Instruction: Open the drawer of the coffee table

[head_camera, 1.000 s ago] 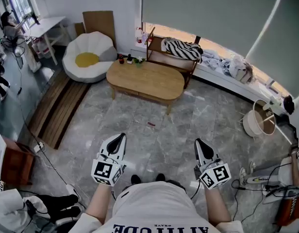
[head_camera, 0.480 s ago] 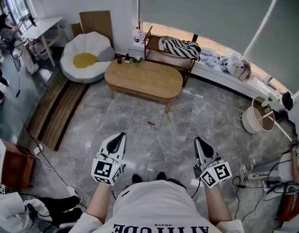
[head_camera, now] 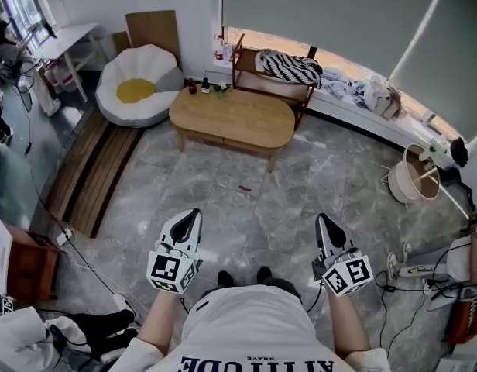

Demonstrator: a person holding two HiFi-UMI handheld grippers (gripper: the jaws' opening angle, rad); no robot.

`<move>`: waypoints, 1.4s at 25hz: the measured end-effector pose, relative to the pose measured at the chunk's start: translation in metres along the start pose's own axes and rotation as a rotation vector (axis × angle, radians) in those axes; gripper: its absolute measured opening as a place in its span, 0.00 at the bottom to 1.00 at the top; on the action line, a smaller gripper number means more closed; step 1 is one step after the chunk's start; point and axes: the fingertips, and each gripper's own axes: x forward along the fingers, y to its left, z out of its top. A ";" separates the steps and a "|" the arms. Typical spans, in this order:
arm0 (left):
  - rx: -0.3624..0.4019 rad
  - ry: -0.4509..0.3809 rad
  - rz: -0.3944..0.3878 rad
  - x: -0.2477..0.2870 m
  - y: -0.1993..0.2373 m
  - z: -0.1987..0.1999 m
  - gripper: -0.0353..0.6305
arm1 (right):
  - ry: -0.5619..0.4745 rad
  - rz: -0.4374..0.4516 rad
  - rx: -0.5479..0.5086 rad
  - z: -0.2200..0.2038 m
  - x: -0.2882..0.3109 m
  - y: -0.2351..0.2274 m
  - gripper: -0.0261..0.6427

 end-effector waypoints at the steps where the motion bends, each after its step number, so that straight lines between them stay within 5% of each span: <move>1: 0.001 0.004 -0.002 -0.004 0.003 -0.002 0.08 | 0.000 0.000 -0.001 -0.002 0.000 0.005 0.07; 14: 0.007 0.038 -0.027 -0.039 0.043 -0.016 0.08 | 0.008 0.000 0.004 -0.022 0.009 0.066 0.07; 35: -0.015 0.048 0.001 0.027 0.096 -0.020 0.08 | 0.041 0.042 0.009 -0.027 0.106 0.036 0.07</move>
